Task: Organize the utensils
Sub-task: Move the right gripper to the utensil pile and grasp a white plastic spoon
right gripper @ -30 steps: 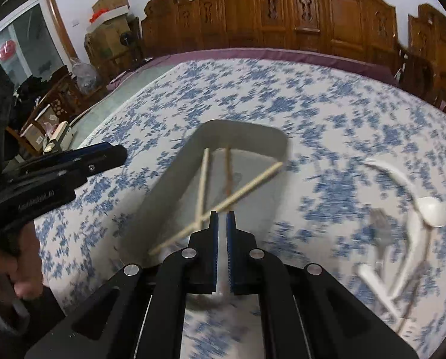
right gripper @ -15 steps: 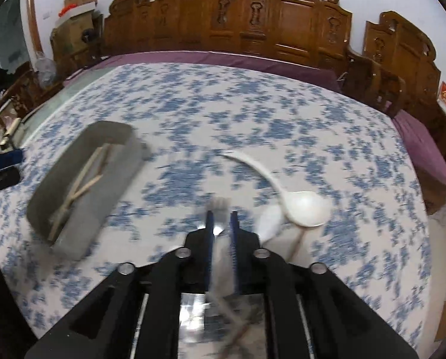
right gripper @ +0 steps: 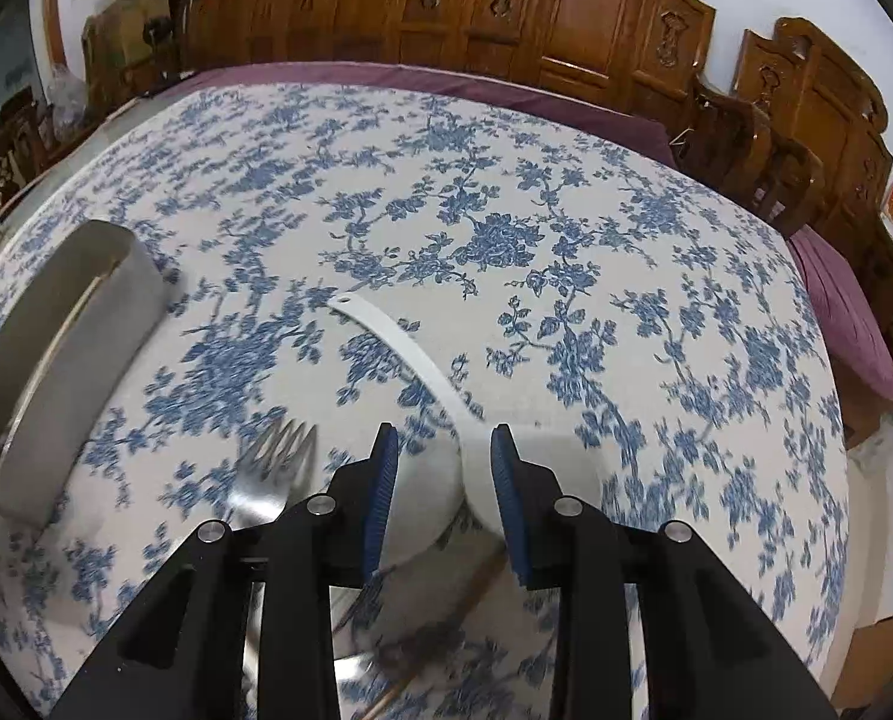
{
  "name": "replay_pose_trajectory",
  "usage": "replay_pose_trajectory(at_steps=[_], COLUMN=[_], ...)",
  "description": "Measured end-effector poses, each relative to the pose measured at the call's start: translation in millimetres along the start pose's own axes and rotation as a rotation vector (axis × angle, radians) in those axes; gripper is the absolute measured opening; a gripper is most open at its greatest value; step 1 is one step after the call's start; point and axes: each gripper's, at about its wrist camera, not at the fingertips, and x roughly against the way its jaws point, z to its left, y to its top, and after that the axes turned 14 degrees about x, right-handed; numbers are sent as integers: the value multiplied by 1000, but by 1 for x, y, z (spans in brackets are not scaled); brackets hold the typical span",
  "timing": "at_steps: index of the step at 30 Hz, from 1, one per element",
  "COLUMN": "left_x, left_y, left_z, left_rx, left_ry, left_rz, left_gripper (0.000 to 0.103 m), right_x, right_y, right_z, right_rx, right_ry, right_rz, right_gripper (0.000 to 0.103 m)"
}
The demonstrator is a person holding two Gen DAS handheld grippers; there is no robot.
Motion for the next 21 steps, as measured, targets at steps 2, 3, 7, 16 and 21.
replay_pose_trajectory(at_steps=[2,3,7,16,21], left_x=[-4,-5,-9,-9,-5], left_y=[-1,-2,-4,-13,-17], left_z=[-1,-2,-5,-15,-23], left_rx=[-1,-1,-6,-34,-44], left_ry=[3,5,4,-3,-10], left_rz=[9,14,24,36,34], left_gripper=[90,90,90,90,90], right_x=[-12,-16,-32,-47,-34], right_y=[7,10,18,21,16], right_z=[-1,-1,1,-7,-11], right_rx=[21,29,63,54,41], right_ry=[0,-2,8,-43,-79], right_rz=[17,25,61,135,138], right_gripper=[34,34,34,13,4])
